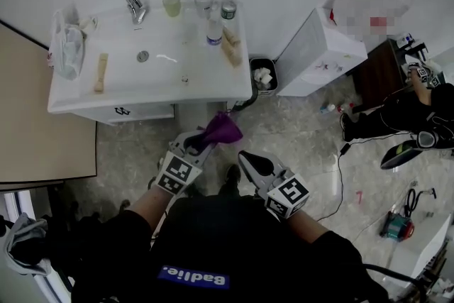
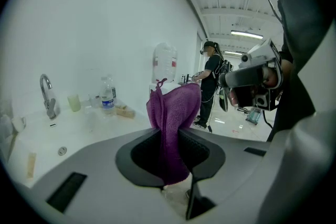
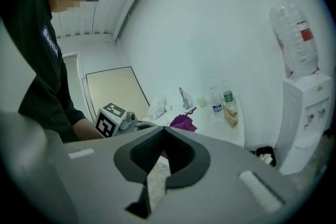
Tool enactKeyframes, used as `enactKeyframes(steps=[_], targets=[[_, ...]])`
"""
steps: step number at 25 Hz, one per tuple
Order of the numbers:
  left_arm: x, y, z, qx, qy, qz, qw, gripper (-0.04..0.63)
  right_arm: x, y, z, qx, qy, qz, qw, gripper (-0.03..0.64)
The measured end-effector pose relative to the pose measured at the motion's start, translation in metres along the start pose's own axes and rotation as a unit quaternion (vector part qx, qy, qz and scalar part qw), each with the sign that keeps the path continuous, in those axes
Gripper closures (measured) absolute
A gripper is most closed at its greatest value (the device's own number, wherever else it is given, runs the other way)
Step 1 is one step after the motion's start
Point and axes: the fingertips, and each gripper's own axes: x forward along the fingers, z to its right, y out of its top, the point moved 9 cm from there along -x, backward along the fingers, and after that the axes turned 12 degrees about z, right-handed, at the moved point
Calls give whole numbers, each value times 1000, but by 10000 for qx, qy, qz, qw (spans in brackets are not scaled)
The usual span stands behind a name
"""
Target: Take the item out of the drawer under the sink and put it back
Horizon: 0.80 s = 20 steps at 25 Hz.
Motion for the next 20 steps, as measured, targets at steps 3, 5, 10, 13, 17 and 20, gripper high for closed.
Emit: enactKeyframes(steps=[3,5,10,13,17,20], targets=[[17,-19,-10,114,-11,-270,9996,505,-4,2,4,2,-55,35,10000,615],[30,-32,-20,204,-11,-460,9987,505,-8,3,8,-14,-114,9,9999,615],[70,-73,-39,397,72,-932,9948,505,-28,-1,21,53,-406,-53,9991,615],[91,-102,-50,439,136,-1284,9907,505,-34,-10,28,145,-548,-124,9983,615],[117,-148,-61,560,108,-1830,9815,505,-41,-20,35,285,-682,-244,9970,615],[134,-179,-76,751,38,-2187,9729,505,-44,-30,44,387,-774,-287,9958,615]])
